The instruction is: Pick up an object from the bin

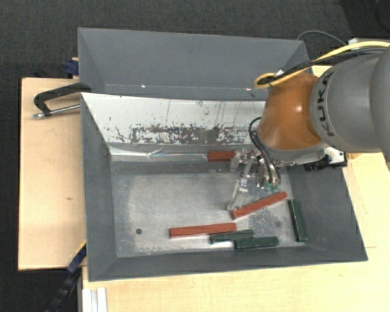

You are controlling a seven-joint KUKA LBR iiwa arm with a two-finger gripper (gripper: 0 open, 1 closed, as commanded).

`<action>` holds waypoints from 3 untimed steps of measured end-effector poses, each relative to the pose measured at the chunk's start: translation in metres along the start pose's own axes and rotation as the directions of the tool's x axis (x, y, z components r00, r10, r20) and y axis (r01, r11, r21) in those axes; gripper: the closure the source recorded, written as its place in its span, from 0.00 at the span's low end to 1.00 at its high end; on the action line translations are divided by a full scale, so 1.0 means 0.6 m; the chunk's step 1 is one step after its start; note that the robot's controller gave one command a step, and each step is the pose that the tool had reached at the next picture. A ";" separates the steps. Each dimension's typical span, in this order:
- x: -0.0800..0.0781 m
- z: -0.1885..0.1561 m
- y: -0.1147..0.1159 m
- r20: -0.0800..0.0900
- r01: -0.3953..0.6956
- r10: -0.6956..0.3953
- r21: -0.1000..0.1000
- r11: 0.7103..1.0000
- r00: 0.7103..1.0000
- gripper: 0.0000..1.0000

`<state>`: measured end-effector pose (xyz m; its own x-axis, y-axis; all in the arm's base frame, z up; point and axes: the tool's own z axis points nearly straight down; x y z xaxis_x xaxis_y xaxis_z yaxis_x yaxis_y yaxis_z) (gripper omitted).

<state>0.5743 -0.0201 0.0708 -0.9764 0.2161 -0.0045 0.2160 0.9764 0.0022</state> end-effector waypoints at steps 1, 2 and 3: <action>0.034 -0.053 -0.082 -0.008 0.055 -0.055 -0.001 0.998 0.998 0.00; 0.024 -0.077 -0.136 0.003 0.010 -0.010 0.005 1.000 1.000 0.00; 0.115 -0.007 -0.037 0.003 0.372 -0.372 0.004 0.928 0.928 1.00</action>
Offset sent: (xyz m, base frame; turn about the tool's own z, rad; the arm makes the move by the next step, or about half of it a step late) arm 0.0054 -0.0320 0.0273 0.0909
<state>0.5022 -0.0268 0.0749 -0.9866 -0.1631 -0.0081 -0.1631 0.9866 -0.0034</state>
